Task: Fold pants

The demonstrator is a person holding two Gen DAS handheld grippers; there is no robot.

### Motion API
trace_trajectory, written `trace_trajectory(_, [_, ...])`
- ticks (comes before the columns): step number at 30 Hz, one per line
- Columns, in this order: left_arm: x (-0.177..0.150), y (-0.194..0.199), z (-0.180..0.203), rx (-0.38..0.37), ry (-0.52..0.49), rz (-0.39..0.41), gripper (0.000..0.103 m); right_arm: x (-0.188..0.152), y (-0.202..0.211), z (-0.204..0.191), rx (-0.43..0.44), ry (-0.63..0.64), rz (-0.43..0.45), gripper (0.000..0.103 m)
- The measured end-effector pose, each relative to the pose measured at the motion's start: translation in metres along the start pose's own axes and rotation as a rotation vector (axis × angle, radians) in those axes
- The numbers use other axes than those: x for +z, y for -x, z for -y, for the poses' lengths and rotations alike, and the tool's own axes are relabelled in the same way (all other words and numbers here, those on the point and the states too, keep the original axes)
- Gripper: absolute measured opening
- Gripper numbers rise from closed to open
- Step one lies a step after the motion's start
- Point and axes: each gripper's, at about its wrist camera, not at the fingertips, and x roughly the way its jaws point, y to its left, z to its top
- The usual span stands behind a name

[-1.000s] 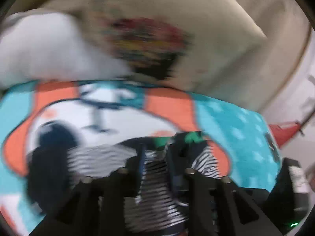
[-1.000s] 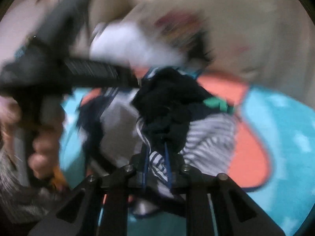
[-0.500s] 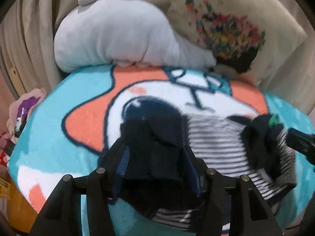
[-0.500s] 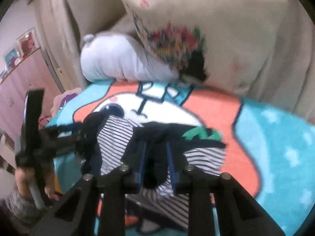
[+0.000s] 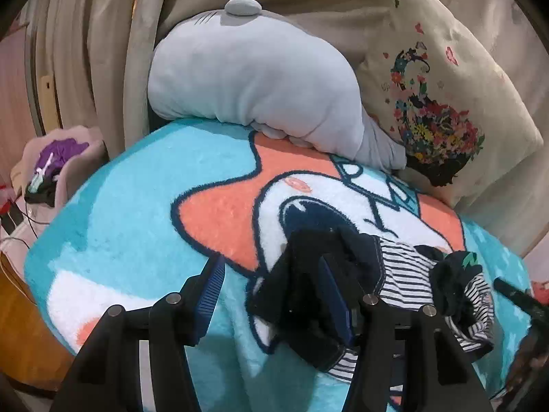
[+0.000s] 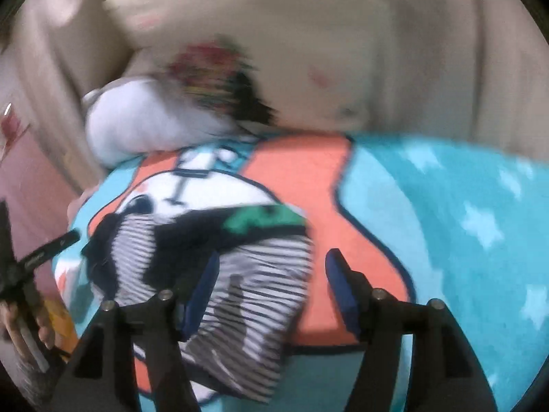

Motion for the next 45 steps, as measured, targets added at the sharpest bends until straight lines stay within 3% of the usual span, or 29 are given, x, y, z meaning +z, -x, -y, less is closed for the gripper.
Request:
trace_trajectory(3, [-0.003,-0.002,0.004,-0.01,-0.009,-0.017,0.06,-0.002,-0.027,0.019,0.084,-0.1,-0.086,0.063])
trace_trajectory(5, [-0.004,-0.001,0.006,0.002,-0.022,-0.016,0.06,-0.003,-0.04,0.014,0.129,-0.103,-0.1,0.04])
trace_trajectory(6, [-0.005,0.001,0.006,0.016,-0.031,-0.01,0.06,-0.002,-0.041,0.011,0.129,-0.093,-0.107,0.021])
trace_trajectory(7, [-0.005,0.002,0.007,0.025,-0.036,-0.006,0.06,0.001,-0.043,0.007,0.124,-0.087,-0.111,0.012])
trace_trajectory(9, [-0.004,0.003,0.005,0.044,-0.039,0.004,0.06,0.006,-0.036,0.008,0.152,-0.101,-0.079,0.01])
trace_trajectory(13, [-0.003,0.003,0.002,0.059,-0.031,0.01,0.06,0.015,-0.012,0.028,0.12,-0.144,0.011,0.009])
trace_trajectory(17, [-0.006,-0.004,0.009,0.045,-0.036,-0.012,0.06,0.011,-0.016,0.039,0.035,-0.143,-0.013,0.01])
trace_trajectory(19, [-0.008,-0.009,0.013,0.037,-0.049,-0.032,0.06,0.007,-0.023,0.036,-0.019,-0.106,-0.037,0.016])
trace_trajectory(22, [-0.011,-0.017,0.019,0.029,-0.067,-0.061,0.06,0.007,-0.009,0.031,-0.096,-0.08,0.016,0.02])
trace_trajectory(25, [-0.014,-0.028,0.022,0.036,-0.073,-0.082,0.061,0.01,0.017,0.026,-0.101,-0.068,0.099,0.033])
trace_trajectory(28, [-0.018,-0.033,0.022,0.005,-0.069,-0.092,0.054,0.014,0.034,0.005,-0.083,-0.014,0.14,0.034])
trace_trajectory(30, [-0.02,-0.032,0.02,-0.025,-0.062,-0.09,0.044,0.016,0.033,-0.015,-0.042,0.03,0.125,0.037])
trace_trajectory(38, [-0.016,-0.015,0.006,-0.006,-0.026,-0.032,0.042,0.01,-0.013,-0.095,0.068,0.184,-0.007,0.041])
trace_trajectory(40, [-0.015,-0.01,-0.002,0.027,-0.01,-0.019,0.047,0.006,-0.02,-0.112,0.079,0.224,-0.031,0.041])
trace_trajectory(42, [-0.015,-0.008,-0.01,0.062,-0.001,-0.011,0.061,0.003,-0.02,-0.119,0.044,0.255,-0.012,0.041])
trace_trajectory(45, [-0.015,-0.005,-0.018,0.089,0.0,0.002,0.063,0.003,-0.019,-0.111,-0.033,0.253,0.022,0.041])
